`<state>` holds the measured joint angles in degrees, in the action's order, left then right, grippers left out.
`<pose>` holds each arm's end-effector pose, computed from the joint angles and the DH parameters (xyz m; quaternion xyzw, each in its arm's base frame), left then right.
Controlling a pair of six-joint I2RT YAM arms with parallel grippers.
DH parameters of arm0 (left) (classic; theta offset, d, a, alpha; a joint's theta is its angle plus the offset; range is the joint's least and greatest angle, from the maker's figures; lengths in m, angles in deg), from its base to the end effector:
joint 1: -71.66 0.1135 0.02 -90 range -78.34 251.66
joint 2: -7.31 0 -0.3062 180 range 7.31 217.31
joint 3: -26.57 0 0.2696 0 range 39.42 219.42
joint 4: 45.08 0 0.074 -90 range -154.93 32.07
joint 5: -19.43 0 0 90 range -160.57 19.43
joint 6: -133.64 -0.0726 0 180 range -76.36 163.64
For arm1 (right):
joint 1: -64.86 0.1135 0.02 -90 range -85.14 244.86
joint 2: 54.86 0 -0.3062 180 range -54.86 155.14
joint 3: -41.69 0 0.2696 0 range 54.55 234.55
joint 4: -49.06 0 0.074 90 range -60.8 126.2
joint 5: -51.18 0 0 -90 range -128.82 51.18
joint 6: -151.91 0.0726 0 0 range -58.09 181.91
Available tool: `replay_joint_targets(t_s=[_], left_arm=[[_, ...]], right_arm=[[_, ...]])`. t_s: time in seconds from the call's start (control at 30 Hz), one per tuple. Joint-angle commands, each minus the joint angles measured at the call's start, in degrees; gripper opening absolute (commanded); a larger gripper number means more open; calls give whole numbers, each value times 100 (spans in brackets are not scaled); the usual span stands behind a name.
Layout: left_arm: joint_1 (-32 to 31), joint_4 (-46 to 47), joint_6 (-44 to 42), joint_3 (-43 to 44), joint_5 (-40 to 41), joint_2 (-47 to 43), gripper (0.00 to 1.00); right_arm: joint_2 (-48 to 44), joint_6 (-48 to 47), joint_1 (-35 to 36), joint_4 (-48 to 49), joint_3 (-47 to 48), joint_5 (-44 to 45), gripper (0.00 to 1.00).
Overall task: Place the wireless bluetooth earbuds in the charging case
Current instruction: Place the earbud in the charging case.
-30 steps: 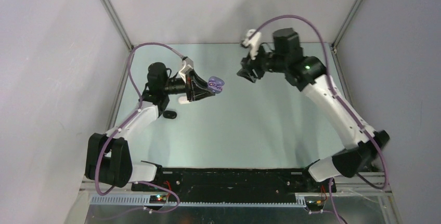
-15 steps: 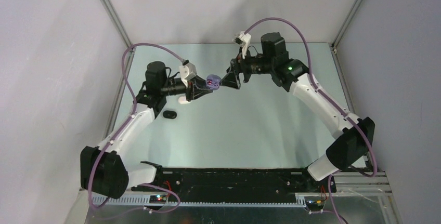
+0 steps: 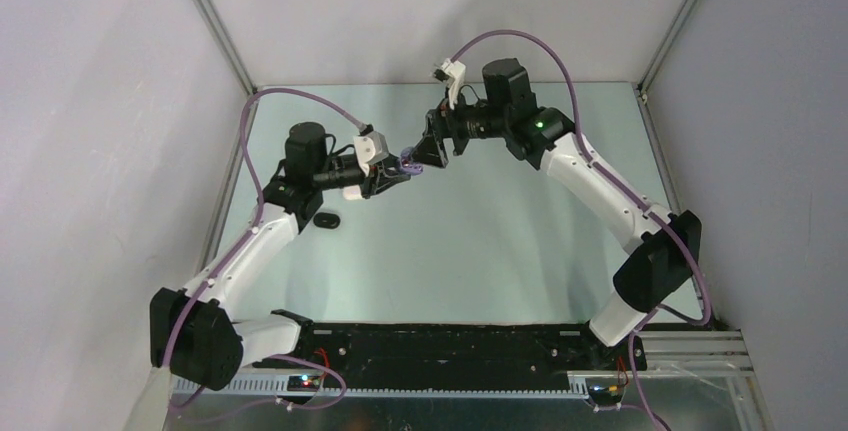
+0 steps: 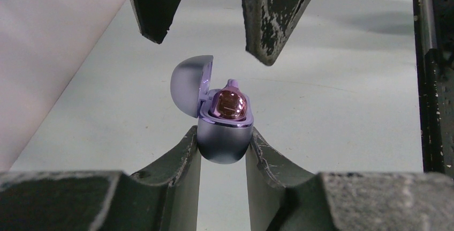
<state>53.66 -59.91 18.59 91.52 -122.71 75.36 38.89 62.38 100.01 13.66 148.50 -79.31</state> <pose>0.2558 -0.1434 0.3464 0.5070 0.5809 -0.3222 0.5493 0.3180 0.2816 0.4309 -0.4162 0.6865 0.4334 0.4094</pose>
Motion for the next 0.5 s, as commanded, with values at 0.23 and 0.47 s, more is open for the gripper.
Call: replay_joint_targets(t_s=[0.23, 0.47], left_arm=[[-47, 168, -121, 132, 76, -235, 0], [-52, 164, -124, 100, 77, -266, 0]], right_arm=[[250, -25, 142, -199, 414, 344, 82], [343, -14, 157, -295, 404, 549, 78]])
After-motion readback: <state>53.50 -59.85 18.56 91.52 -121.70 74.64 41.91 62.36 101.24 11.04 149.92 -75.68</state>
